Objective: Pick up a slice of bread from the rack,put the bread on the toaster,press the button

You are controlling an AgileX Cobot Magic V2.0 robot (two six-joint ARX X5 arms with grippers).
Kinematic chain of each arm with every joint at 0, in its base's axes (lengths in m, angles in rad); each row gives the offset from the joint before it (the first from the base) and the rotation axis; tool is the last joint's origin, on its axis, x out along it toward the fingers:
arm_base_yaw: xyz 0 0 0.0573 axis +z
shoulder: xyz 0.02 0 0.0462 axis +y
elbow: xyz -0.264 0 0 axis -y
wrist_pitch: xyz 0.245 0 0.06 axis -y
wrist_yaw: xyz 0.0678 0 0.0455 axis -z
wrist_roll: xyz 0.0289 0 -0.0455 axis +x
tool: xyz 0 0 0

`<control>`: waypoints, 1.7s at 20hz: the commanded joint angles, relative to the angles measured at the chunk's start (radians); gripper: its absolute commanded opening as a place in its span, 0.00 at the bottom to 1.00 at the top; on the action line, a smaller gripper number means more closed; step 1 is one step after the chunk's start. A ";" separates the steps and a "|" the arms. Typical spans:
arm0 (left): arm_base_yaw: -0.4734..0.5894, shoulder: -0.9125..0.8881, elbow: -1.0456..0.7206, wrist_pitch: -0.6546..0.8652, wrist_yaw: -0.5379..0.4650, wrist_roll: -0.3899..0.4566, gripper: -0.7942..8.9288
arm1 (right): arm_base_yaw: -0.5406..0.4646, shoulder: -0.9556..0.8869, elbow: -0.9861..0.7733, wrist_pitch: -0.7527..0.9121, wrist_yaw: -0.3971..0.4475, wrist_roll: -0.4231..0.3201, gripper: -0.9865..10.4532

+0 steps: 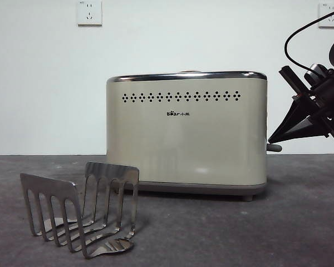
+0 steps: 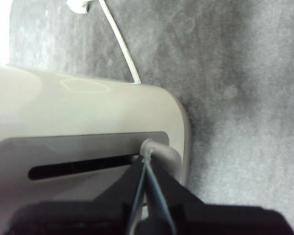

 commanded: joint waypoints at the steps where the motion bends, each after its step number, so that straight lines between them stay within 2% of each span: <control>1: 0.003 -0.003 -0.010 0.003 0.000 0.012 0.10 | 0.005 0.061 -0.050 -0.068 0.090 -0.023 0.08; 13: 0.003 -0.003 -0.010 0.003 0.001 0.013 0.10 | 0.005 0.047 0.010 -0.053 0.059 -0.018 0.08; 23: 0.003 -0.003 -0.010 0.003 0.001 0.013 0.10 | 0.005 -0.078 0.099 -0.121 0.052 -0.018 0.08; 29: 0.003 -0.003 -0.010 0.003 0.001 0.017 0.10 | 0.005 -0.204 0.151 -0.172 0.034 -0.024 0.08; 34: 0.003 -0.003 -0.010 0.003 0.001 0.016 0.10 | 0.005 -0.404 0.154 -0.237 0.041 -0.044 0.08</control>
